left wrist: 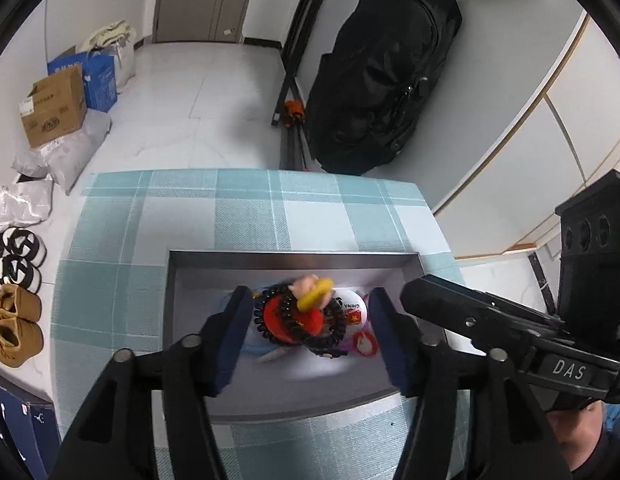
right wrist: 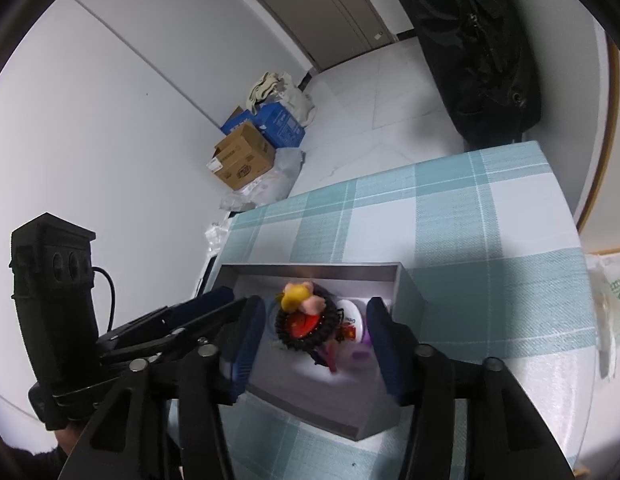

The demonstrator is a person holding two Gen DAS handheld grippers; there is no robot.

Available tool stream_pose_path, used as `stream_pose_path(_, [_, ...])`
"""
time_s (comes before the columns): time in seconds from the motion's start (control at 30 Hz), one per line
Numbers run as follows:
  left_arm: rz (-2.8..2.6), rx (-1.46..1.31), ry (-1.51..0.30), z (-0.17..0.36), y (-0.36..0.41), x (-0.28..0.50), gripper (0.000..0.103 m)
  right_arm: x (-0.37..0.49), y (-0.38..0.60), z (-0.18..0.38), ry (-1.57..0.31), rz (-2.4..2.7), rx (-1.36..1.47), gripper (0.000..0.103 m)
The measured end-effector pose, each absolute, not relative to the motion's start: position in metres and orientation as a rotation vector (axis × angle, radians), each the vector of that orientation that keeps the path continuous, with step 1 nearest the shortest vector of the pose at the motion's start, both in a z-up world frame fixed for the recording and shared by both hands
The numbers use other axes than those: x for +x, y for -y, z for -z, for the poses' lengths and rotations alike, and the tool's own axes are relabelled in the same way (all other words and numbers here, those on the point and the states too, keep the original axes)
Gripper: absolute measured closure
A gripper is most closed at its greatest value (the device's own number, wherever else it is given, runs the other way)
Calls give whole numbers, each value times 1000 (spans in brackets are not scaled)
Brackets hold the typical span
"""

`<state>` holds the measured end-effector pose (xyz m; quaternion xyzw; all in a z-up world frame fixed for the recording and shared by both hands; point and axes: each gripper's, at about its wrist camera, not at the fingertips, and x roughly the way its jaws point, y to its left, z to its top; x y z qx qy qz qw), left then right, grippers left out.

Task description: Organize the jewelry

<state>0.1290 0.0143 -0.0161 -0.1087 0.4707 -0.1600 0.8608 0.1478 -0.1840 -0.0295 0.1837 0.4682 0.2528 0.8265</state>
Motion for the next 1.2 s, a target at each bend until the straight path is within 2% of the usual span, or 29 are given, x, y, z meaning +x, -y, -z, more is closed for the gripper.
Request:
stream_pose_path(0.13, [318, -220, -985, 16, -14, 126, 47, 142, 187, 26, -979, -534, 372, 50])
stream_pose_path(0.23, [309, -223, -973, 13, -14, 122, 47, 138, 188, 23, -965, -532, 361, 44])
stream_pose_path(0.47, [280, -205, -933, 6, -12, 108, 47, 124, 190, 12, -909, -530, 330, 41])
stream_pose_path(0.67, [244, -183, -878, -3, -14, 94, 45, 108, 187, -1, -844, -533, 274, 27])
stream_pose_path(0.8, [216, -177, -831, -10, -18, 83, 36, 97, 186, -7, -804, -535, 240, 19])
stream_pose_path(1.2, [152, -184, -773, -15, -31, 55, 35, 60, 191, -13, -725, -501, 195, 2])
